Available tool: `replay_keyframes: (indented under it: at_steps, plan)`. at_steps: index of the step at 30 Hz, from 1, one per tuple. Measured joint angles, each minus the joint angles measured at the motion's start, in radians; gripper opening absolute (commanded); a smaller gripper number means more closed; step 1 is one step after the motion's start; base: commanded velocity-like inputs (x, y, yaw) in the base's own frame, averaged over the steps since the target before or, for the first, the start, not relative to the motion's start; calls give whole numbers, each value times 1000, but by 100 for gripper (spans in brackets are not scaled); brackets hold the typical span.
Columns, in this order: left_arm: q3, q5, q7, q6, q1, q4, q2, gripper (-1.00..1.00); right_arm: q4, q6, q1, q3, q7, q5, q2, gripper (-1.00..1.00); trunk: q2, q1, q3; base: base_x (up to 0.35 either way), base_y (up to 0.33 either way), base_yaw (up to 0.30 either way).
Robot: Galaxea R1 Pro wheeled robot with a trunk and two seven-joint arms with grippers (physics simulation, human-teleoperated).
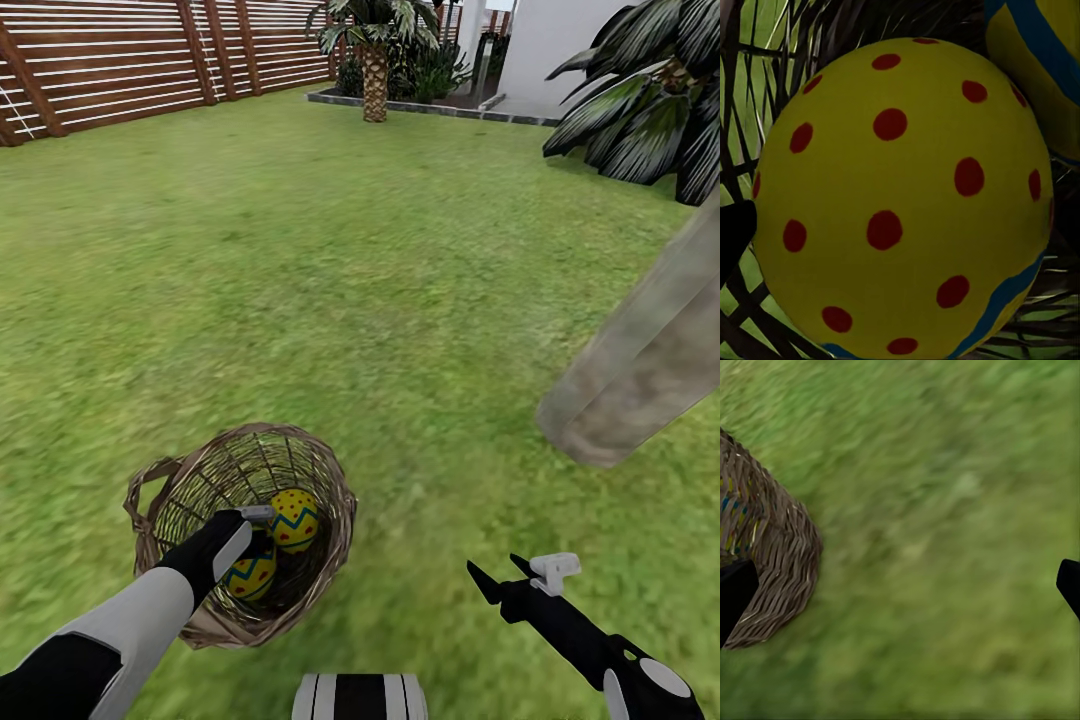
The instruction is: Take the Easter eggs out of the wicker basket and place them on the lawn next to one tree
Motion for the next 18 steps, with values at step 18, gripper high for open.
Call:
replay_keyframes:
  at_steps: [18]
  plan:
    - [-1, -6, -5, 3, 0, 0, 0, 100, 0, 0, 0, 0, 0, 0, 0, 100, -1, 1, -12, 0, 0, 0]
